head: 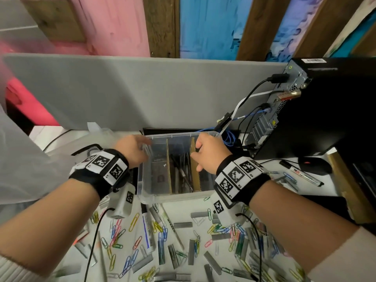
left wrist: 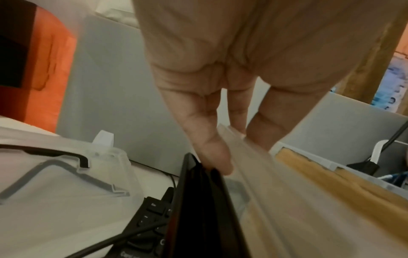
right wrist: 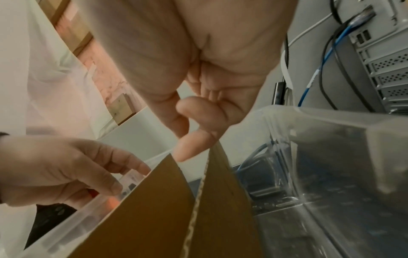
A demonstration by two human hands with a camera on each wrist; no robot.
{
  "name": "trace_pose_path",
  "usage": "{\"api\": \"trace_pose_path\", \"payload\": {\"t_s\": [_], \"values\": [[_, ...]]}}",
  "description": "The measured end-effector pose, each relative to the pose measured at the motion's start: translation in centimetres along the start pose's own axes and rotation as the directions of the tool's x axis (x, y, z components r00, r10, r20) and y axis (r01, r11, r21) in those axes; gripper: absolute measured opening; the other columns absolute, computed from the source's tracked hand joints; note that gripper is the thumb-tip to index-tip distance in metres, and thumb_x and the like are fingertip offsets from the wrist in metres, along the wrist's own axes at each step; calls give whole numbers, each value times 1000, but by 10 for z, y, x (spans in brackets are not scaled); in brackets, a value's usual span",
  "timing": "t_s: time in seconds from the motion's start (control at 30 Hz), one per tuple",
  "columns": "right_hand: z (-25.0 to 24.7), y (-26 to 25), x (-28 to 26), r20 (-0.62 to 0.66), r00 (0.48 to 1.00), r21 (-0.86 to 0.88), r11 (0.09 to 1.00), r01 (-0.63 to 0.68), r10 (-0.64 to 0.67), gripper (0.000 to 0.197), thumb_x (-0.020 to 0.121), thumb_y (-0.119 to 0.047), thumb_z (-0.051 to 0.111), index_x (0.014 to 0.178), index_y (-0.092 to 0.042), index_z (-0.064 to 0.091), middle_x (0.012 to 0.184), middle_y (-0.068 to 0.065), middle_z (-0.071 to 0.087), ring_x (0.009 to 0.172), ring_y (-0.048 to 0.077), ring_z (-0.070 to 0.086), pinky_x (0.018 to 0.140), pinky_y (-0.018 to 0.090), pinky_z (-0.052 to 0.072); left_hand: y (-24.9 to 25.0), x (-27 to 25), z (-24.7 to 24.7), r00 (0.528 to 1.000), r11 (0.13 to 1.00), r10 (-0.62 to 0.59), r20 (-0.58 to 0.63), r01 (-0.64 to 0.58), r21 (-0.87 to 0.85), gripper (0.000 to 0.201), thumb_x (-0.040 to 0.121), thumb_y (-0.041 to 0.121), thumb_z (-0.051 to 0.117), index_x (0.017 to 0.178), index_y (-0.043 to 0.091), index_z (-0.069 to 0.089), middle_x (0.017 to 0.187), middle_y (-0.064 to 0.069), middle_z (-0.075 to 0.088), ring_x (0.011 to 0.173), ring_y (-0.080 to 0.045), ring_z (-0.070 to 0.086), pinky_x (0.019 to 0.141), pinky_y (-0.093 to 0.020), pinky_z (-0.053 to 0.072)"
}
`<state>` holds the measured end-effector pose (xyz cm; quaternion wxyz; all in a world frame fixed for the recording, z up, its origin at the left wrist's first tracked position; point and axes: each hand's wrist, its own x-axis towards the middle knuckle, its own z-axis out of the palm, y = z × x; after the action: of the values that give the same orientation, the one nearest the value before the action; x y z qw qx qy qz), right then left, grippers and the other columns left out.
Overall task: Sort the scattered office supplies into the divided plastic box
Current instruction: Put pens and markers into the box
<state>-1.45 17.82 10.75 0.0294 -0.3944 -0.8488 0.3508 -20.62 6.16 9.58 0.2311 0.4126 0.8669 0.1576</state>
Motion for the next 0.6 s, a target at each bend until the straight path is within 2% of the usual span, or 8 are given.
{"api": "trace_pose_path", "payload": {"t_s": [0.07,0.17,0.27,0.33,0.43,0.53,0.6], "values": [[-6,5,-1,-23,1000,-16,1000,11,-12,11,92,-17,55,98,-9,49,72,4,61,55,13,65,56,24,48,0,3,0,1000,999,-12,-19,12,-49,42,81,2,60,117,23,63,121,-8,61,71,-22,65,65,-29,54],[-18,17,-1,-125,992,1,1000,11,-11,8,89,-18,58,86,-12,54,74,4,62,63,17,66,65,27,52,0,8,-5,998,993,-42,-54,36,-110,42,80,1,58,113,26,64,120,-5,61,63,-24,68,60,-28,54],[-28,30,0,-234,972,-33,999,1,-9,14,84,-15,60,72,-17,55,71,-5,56,74,19,60,69,26,46,0,13,-13,996,989,-56,-76,45,-138,39,80,0,58,109,25,65,116,-4,61,65,-27,69,60,-29,55],[-31,35,-1,-259,966,-52,999,-6,-8,11,83,-14,58,72,-15,58,65,-8,52,74,20,57,70,26,46,1,16,-16,995,985,-81,-65,70,-160,38,81,-1,60,107,26,65,113,-5,61,67,-28,69,62,-30,55],[-29,36,-4,-234,971,-79,996,34,-52,15,85,-10,51,72,-10,60,62,-5,52,68,18,54,66,27,46,2,19,-19,996,979,-76,-52,64,-193,39,80,-3,61,105,26,65,112,-8,62,73,-28,67,70,-35,58],[-20,32,-7,-175,980,-132,989,68,-91,16,87,-10,49,76,-11,60,74,-2,53,69,15,50,69,29,46,5,15,-22,995,969,3,-97,-27,-245,38,80,-1,63,103,29,66,98,-8,64,72,-30,67,76,-41,58],[-15,33,-6,-183,981,-180,983,23,-57,7,87,-16,55,84,-17,61,97,2,52,87,21,51,82,35,47,7,12,-26,988,973,53,-143,-84,-216,38,80,3,66,105,32,65,87,-2,62,68,-27,64,80,-39,56]]}}
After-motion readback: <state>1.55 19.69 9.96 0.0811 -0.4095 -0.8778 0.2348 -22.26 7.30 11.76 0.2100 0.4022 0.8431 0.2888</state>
